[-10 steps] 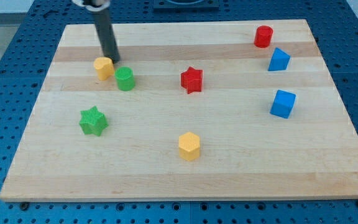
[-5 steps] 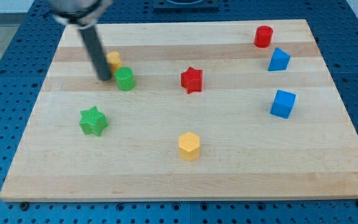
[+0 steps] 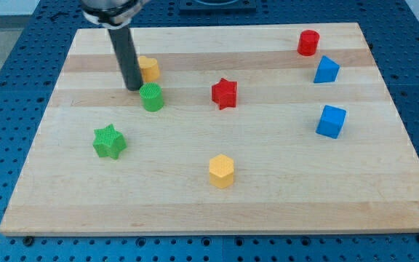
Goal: Push yellow heart towards center
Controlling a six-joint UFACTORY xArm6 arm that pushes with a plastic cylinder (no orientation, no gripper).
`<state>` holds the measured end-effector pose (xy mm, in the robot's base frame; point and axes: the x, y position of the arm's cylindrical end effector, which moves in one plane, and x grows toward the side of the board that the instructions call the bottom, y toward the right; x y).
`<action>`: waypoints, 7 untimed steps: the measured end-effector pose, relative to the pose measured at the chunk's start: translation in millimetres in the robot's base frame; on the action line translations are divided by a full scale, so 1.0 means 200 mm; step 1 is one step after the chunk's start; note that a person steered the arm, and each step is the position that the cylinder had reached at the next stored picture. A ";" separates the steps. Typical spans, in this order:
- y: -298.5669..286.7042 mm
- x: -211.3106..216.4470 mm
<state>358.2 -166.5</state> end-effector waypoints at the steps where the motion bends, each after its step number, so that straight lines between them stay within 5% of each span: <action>1: -0.08 -0.08; 4: 0.54 -0.25; 7: 0.35 -0.13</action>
